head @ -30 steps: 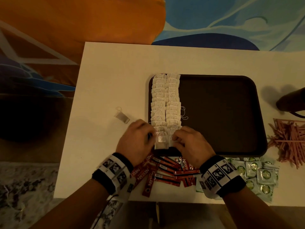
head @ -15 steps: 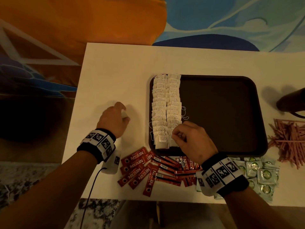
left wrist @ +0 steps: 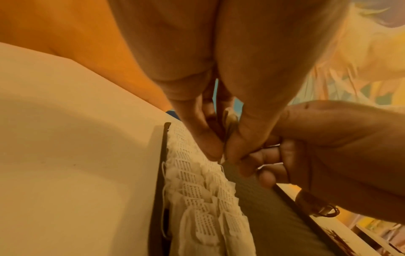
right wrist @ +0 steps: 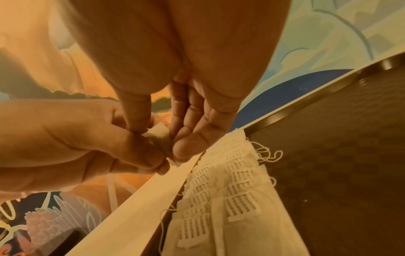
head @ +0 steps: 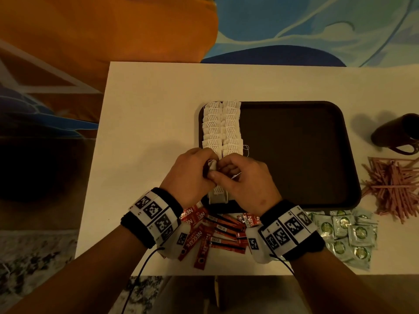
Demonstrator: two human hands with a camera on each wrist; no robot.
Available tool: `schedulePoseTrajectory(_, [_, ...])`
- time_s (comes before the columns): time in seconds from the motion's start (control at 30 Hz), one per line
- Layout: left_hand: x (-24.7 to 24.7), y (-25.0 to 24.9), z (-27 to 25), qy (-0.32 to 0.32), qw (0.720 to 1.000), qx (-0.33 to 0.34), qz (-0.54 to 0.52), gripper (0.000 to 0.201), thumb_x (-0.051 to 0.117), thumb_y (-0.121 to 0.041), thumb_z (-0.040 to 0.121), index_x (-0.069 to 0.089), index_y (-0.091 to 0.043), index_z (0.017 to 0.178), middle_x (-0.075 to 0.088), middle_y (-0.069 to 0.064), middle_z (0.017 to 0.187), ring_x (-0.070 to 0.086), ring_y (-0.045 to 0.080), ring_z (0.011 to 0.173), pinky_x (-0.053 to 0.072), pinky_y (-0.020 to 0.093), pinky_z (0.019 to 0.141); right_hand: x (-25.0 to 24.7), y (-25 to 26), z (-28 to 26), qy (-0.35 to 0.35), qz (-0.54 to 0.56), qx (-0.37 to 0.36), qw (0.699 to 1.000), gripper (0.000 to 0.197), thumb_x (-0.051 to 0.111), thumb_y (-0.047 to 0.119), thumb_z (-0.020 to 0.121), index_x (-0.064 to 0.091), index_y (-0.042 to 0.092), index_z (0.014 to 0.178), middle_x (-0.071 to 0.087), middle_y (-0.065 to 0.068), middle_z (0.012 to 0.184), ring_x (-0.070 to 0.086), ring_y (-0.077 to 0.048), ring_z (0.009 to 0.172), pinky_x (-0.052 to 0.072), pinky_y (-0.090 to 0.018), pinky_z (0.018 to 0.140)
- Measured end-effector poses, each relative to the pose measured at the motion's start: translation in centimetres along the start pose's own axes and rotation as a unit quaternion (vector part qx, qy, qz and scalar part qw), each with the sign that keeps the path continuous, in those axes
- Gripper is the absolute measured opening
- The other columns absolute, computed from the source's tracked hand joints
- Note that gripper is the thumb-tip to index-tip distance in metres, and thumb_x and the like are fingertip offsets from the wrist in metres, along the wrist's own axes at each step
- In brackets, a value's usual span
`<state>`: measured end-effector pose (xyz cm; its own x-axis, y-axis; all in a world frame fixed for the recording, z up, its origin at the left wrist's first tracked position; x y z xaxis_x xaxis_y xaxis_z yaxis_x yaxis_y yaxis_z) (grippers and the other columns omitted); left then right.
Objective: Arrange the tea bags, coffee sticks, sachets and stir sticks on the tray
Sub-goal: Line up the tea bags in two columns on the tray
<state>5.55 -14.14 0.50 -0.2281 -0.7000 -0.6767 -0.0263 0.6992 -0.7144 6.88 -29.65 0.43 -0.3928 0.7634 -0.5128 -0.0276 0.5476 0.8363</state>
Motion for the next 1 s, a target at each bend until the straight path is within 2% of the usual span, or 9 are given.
schedulePoseTrajectory(0.17, [0.5, -0.6, -0.2, 0.020, 0.999, 0.028, -0.033, 0.031, 0.074, -0.011, 0.081, 0.068, -0.020, 0.111, 0.066, -0.003, 0.099, 0.064, 0.012, 0.087, 0.054, 0.029, 0.075, -1.0, -1.0, -0.5, -0.009, -0.007, 0.024, 1.000, 0.015, 0.081, 0.031, 0.088, 0.072, 0.023, 0.097, 0.071, 0.014, 0.082, 0.068, 0.000, 0.078, 0.055, -0.013, 0.070])
schedulePoseTrajectory(0.27, [0.6, -0.4, 0.0, 0.013, 0.999, 0.029, -0.035, 0.028, 0.078, -0.016, 0.085, 0.070, -0.023, 0.111, 0.064, -0.008, 0.096, 0.061, 0.003, 0.083, 0.046, 0.011, 0.072, -1.5, -1.2, -0.7, -0.009, -0.002, 0.030, 1.000, 0.008, 0.077, 0.027, 0.092, 0.073, 0.026, 0.098, 0.071, 0.015, 0.082, 0.068, 0.002, 0.077, 0.054, -0.011, 0.068])
schedulePoseTrajectory(0.33, [0.4, -0.6, 0.4, 0.005, 0.999, 0.038, -0.026, 0.021, 0.078, -0.021, 0.087, 0.071, -0.024, 0.107, 0.062, -0.010, 0.095, 0.060, 0.001, 0.082, 0.041, 0.006, 0.069, -1.9, -1.3, -0.6, -0.001, 0.018, 0.034, 0.999, 0.008, 0.076, 0.025, 0.093, 0.074, 0.024, 0.101, 0.073, 0.012, 0.083, 0.071, 0.000, 0.076, 0.057, -0.015, 0.070])
schedulePoseTrajectory(0.43, [-0.1, -1.3, 1.0, 0.008, 0.998, 0.054, -0.006, 0.018, 0.077, -0.029, 0.090, 0.073, -0.024, 0.106, 0.061, -0.012, 0.097, 0.061, 0.002, 0.082, 0.041, 0.006, 0.068, -2.7, -1.4, -0.5, 0.010, 0.055, 0.049, 0.997, 0.011, 0.075, 0.019, 0.093, 0.074, 0.021, 0.104, 0.076, 0.006, 0.084, 0.074, -0.005, 0.074, 0.062, -0.029, 0.075])
schedulePoseTrajectory(0.57, [-0.7, -2.0, 1.8, -0.001, 0.998, 0.064, 0.003, 0.010, 0.069, -0.028, 0.096, 0.075, -0.023, 0.103, 0.066, -0.010, 0.096, 0.062, 0.002, 0.084, 0.042, 0.006, 0.071, -4.0, -1.9, -0.5, -0.008, 0.050, 0.040, 0.998, 0.011, 0.075, 0.020, 0.093, 0.074, 0.022, 0.103, 0.076, 0.005, 0.086, 0.075, -0.011, 0.077, 0.064, -0.040, 0.074])
schedulePoseTrajectory(0.67, [-0.7, -2.1, 2.0, -0.002, 0.999, 0.044, -0.021, 0.010, 0.067, -0.028, 0.097, 0.075, -0.024, 0.101, 0.071, -0.014, 0.093, 0.064, 0.000, 0.084, 0.043, 0.006, 0.072, -4.5, -2.4, -0.8, -0.007, 0.016, 0.037, 0.999, 0.011, 0.075, 0.021, 0.092, 0.074, 0.029, 0.100, 0.074, 0.010, 0.086, 0.073, -0.007, 0.079, 0.063, -0.036, 0.074])
schedulePoseTrajectory(0.73, [-0.2, -2.2, 1.9, 0.011, 0.999, 0.028, -0.041, 0.007, 0.070, -0.028, 0.095, 0.073, -0.025, 0.101, 0.069, -0.018, 0.089, 0.064, -0.004, 0.084, 0.044, 0.005, 0.072, -4.6, -2.7, -1.1, 0.016, -0.025, 0.028, 0.999, 0.008, 0.073, 0.024, 0.094, 0.073, 0.030, 0.099, 0.073, 0.012, 0.086, 0.071, -0.004, 0.079, 0.062, -0.031, 0.075])
schedulePoseTrajectory(0.87, [1.1, -2.4, 1.6, 0.055, 0.996, 0.024, -0.067, 0.007, 0.073, -0.026, 0.093, 0.072, -0.027, 0.100, 0.070, -0.017, 0.085, 0.065, -0.003, 0.082, 0.047, 0.008, 0.070, -4.5, -2.7, -1.9, 0.051, -0.013, 0.040, 0.998, 0.006, 0.074, 0.036, 0.093, 0.072, 0.034, 0.098, 0.072, 0.015, 0.081, 0.067, 0.000, 0.072, 0.052, -0.016, 0.063])
schedulePoseTrajectory(1.0, [1.9, -2.4, 1.3, 0.083, 0.994, 0.014, -0.074, 0.010, 0.073, -0.026, 0.093, 0.071, -0.027, 0.102, 0.072, -0.013, 0.087, 0.066, 0.000, 0.083, 0.048, 0.010, 0.071, -4.3, -3.4, -2.1, 0.028, -0.012, 0.058, 0.998, 0.005, 0.074, 0.036, 0.092, 0.074, 0.033, 0.096, 0.073, 0.013, 0.082, 0.068, -0.002, 0.077, 0.053, -0.019, 0.070])
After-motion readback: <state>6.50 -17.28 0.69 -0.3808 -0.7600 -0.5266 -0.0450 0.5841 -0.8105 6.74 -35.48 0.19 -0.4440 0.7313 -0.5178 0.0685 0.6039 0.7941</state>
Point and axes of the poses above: each hand's wrist, its own z-axis towards the middle knuckle, its own x-axis out of the palm, y = z × x, the point moved 4 cm from there along z, towards the middle knuckle
